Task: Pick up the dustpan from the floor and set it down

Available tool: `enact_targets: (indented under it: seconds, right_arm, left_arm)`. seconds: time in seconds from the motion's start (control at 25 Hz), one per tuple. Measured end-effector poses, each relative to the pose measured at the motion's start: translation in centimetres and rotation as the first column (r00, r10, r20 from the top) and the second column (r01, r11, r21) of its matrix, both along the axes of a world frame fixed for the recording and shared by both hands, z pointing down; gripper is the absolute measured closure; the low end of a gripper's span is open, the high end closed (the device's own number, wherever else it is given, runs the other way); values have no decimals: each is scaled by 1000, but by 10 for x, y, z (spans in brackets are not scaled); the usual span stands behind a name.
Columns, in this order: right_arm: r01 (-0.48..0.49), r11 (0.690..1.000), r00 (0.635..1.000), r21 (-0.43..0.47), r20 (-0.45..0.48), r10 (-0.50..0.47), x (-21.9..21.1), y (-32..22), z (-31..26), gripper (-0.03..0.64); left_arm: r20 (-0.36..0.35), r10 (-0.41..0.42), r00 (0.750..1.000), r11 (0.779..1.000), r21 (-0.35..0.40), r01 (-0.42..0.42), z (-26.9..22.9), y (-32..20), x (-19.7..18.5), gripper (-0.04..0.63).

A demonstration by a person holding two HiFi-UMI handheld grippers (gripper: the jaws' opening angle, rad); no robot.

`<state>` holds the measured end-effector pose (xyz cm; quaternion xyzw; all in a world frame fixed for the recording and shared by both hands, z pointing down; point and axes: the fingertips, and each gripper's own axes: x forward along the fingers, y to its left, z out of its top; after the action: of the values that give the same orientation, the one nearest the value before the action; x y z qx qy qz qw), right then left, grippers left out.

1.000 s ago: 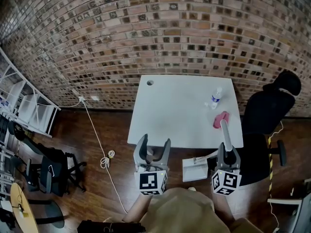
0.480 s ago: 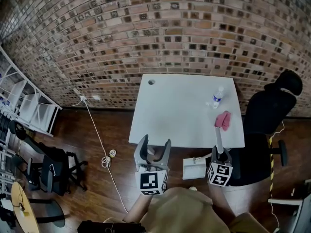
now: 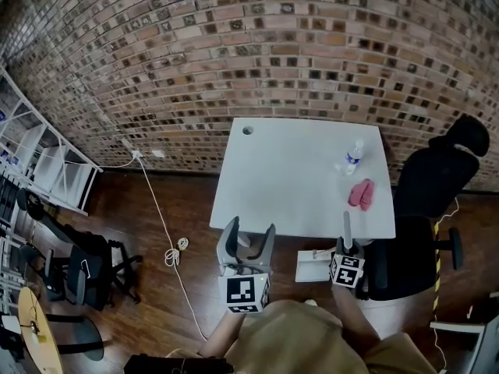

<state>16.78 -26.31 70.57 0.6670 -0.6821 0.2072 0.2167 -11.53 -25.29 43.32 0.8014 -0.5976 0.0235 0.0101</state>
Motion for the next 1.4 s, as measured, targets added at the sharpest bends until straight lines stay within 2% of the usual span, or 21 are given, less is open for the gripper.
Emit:
enact_targets:
  seconds: [0.28,0.48,0.68,0.92,1.08,1.12,1.16,1.28,1.4]
  right_arm:
    - [-7,994,1000,-110,-1,7,-3,2,49,503]
    - [19,995,1000,-101,5,-19,-4,-15,57,502]
    - [-6,994,999,-109,44,11,2,-29,62,499]
    - [62,991,997,-120,59,-56,-4,-34,67,494]
    - [76,987,991,-143,117,-59,-6,-39,73,486]
    - [76,985,989,-156,138,-55,-7,-37,77,470]
    - [78,984,986,-162,157,-52,-8,-35,79,426]
    - [88,986,979,-141,197,-59,-10,-25,75,372]
    - [132,986,979,-102,167,-114,-16,-11,65,339]
  left_arm:
    - [-3,-9,1000,1000,-23,9,4,0,-5,293]
    - [1,-12,1000,999,-38,12,9,2,-7,293]
    - [1,-7,1000,999,-47,8,13,4,-5,293]
    - [-1,-9,1000,999,-49,9,14,4,-7,293]
    - [-3,-3,1000,998,-61,3,18,4,-6,293]
    - [-4,-1,1000,998,-62,1,19,4,-5,293]
    - [-4,1,1000,998,-64,-1,19,4,-5,293]
    - [-5,5,1000,997,-71,-5,21,4,-3,293]
    - [-6,6,1000,997,-77,-6,25,4,-3,293]
